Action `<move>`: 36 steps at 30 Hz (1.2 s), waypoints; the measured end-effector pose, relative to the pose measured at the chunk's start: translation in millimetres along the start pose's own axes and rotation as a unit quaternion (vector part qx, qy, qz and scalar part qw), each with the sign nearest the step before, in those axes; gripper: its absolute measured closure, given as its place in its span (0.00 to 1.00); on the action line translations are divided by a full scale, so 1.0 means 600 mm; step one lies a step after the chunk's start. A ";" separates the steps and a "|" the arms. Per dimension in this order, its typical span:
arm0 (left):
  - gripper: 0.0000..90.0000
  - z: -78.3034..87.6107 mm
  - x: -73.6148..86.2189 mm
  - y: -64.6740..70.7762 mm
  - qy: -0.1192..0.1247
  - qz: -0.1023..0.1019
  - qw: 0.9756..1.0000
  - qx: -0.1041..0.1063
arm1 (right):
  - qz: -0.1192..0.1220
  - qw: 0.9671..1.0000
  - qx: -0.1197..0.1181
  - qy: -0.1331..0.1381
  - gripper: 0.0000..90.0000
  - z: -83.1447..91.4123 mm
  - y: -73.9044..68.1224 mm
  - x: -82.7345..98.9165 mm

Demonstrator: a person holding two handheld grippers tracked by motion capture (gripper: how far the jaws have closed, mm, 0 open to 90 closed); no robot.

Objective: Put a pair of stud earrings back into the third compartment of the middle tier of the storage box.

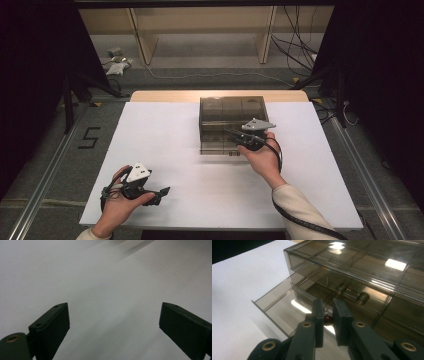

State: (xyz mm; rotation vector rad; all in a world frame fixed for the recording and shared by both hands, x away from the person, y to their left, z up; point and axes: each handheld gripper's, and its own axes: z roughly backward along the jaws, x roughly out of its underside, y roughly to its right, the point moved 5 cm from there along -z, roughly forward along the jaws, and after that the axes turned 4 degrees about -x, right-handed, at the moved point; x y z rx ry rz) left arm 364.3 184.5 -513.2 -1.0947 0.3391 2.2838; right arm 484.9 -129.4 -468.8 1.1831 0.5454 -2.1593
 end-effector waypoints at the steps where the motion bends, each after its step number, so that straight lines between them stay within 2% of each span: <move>1: 0.11 0.000 0.000 0.000 0.000 -0.001 1.000 0.000 | 0.000 1.000 0.001 -0.001 0.90 0.001 0.000 0.001; 36: 0.11 0.000 0.000 0.000 0.001 0.002 1.000 -0.001 | -0.011 1.000 0.018 -0.002 0.90 0.020 0.025 0.013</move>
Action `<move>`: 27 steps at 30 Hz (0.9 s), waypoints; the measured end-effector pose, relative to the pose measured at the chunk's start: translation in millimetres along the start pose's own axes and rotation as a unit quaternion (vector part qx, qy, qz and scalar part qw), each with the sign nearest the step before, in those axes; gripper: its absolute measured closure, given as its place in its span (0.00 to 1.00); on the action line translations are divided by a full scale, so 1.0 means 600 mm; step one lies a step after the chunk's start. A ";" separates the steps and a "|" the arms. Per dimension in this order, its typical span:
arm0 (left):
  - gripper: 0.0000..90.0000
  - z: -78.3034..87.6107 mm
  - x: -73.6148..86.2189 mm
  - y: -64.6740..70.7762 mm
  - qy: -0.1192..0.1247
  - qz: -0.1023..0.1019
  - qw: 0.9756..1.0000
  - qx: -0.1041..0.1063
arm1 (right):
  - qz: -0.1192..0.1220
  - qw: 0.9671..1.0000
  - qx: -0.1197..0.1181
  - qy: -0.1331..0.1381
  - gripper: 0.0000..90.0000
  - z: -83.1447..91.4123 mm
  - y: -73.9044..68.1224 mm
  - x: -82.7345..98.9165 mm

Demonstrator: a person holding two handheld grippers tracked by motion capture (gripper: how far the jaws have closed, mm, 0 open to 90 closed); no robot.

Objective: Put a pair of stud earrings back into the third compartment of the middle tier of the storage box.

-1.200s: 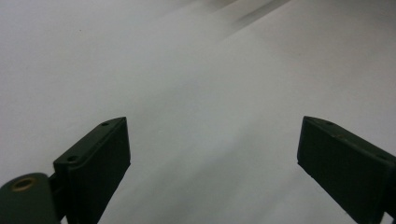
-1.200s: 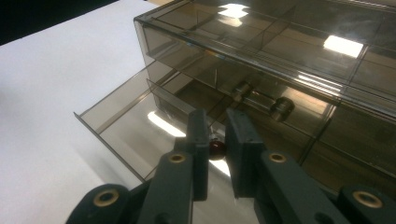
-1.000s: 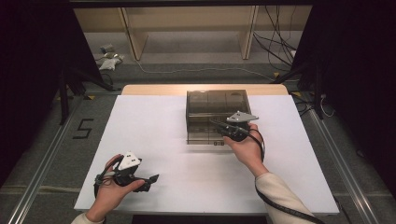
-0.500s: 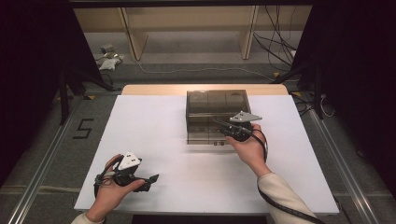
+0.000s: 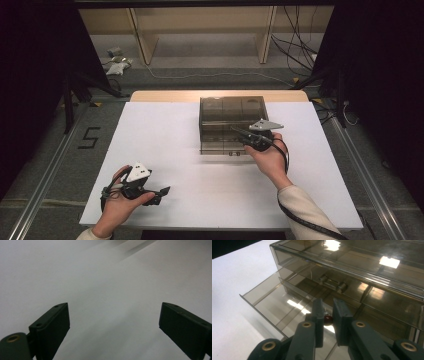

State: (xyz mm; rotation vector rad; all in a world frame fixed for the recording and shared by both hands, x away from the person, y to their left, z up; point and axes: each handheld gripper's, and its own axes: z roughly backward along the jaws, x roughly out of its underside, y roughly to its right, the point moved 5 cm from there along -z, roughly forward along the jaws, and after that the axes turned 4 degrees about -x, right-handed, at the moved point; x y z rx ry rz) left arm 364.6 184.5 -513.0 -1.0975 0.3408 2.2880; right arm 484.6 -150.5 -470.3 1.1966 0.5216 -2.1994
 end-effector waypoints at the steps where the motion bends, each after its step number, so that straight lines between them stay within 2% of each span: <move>1: 0.11 0.000 0.000 0.000 0.000 0.000 1.000 0.000 | 0.000 1.000 0.001 0.000 0.90 0.001 0.001 0.001; 27: 0.11 -0.001 0.000 0.000 -0.001 -0.001 1.000 0.000 | -0.008 1.000 0.024 -0.006 0.90 0.027 0.035 0.019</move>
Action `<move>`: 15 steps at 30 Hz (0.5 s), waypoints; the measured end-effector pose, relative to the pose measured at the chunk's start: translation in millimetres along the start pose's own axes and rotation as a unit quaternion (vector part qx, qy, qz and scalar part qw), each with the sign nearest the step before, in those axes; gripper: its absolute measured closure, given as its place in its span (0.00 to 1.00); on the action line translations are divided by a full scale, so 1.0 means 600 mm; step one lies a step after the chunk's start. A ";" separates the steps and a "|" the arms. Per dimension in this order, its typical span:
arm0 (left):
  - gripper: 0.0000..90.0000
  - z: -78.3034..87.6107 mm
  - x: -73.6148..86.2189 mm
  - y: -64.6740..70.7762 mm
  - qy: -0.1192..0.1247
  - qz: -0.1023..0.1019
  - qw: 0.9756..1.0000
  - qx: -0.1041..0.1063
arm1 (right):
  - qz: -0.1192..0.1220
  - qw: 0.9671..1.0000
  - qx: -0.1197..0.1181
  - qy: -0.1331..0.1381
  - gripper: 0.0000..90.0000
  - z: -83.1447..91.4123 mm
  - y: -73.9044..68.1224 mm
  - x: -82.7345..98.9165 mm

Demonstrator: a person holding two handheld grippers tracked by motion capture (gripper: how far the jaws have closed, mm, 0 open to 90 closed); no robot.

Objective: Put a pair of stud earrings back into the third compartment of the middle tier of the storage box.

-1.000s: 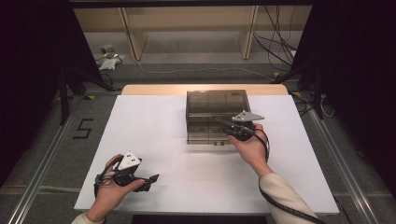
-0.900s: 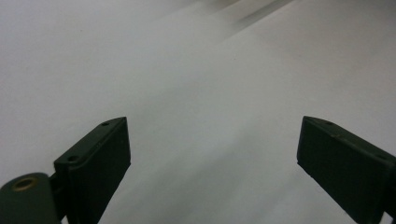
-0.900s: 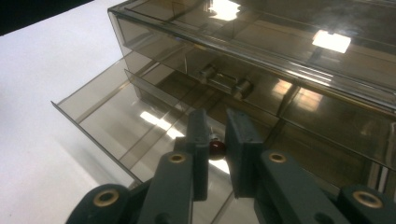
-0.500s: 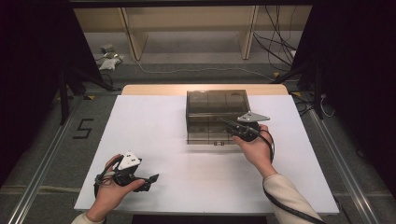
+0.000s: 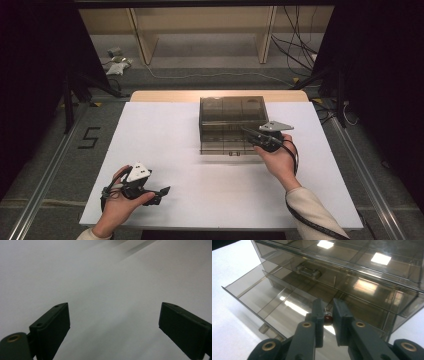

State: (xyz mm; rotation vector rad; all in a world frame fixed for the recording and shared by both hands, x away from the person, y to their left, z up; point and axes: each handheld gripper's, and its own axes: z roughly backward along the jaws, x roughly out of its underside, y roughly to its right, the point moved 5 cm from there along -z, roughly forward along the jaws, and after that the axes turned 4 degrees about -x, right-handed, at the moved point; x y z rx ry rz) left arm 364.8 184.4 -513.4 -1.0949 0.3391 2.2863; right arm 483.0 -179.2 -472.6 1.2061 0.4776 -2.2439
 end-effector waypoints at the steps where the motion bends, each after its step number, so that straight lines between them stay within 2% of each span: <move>1: 0.11 0.000 0.000 0.000 0.000 0.000 1.000 0.000 | -0.001 1.000 0.002 -0.001 0.90 0.001 0.001 0.001; 15: 0.11 0.000 0.000 0.000 0.001 0.000 1.000 0.000 | 0.004 1.000 0.012 -0.008 0.90 0.002 0.012 0.008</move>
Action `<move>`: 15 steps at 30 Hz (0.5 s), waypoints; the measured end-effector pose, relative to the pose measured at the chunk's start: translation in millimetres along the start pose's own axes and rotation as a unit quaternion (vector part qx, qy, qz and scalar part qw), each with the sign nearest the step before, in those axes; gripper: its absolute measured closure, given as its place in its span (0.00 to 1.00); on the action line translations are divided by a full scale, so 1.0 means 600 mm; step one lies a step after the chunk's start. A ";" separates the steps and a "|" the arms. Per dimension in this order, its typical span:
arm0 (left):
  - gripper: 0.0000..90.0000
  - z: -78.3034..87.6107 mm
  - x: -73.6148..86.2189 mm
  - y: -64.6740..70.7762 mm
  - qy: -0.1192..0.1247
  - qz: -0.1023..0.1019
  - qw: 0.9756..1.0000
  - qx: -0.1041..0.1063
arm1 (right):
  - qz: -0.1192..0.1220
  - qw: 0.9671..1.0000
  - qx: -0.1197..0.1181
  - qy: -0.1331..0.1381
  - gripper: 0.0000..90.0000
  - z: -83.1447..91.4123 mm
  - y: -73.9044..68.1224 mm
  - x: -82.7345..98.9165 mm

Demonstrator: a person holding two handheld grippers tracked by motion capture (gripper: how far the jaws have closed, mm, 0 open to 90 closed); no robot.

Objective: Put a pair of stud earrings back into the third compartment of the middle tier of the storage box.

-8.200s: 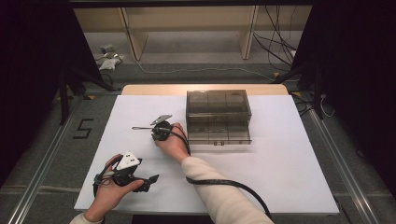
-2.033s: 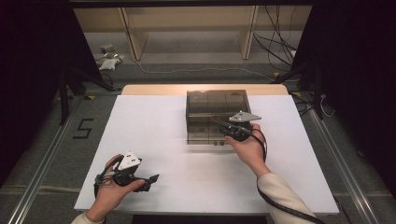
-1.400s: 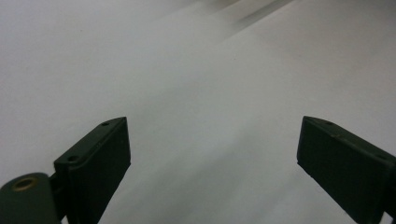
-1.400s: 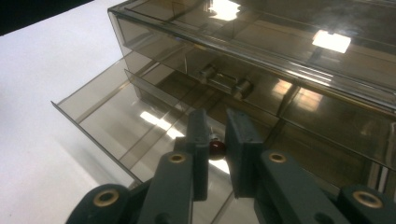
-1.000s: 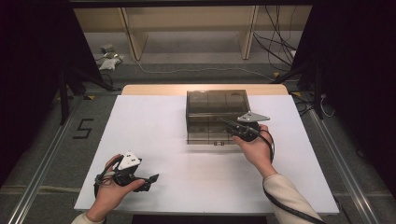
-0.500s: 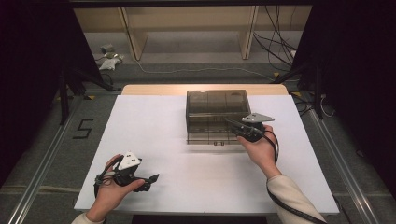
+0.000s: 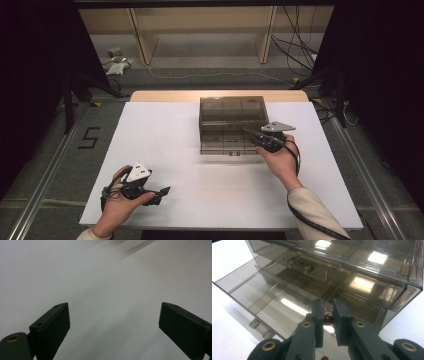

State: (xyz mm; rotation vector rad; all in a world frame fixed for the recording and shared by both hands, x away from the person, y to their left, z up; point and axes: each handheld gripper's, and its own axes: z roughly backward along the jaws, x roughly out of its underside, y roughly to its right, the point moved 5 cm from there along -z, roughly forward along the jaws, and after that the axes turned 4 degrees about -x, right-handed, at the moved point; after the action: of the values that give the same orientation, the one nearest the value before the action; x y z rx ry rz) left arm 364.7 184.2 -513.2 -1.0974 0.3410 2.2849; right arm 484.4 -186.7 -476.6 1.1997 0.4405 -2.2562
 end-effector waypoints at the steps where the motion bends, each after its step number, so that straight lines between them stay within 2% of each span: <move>1: 0.11 0.000 0.000 0.000 0.000 0.001 1.000 0.000 | -0.002 1.000 -0.001 -0.001 0.90 0.000 0.000 0.001; 15: 0.11 0.000 0.000 0.000 0.000 0.000 1.000 0.001 | 0.001 1.000 0.001 -0.016 0.89 -0.005 0.009 0.010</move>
State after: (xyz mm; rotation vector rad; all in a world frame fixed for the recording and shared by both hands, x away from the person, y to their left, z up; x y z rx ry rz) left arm 364.7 184.2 -512.9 -1.0979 0.3427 2.2844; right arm 486.9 -191.2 -483.8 1.1633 0.4235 -2.2715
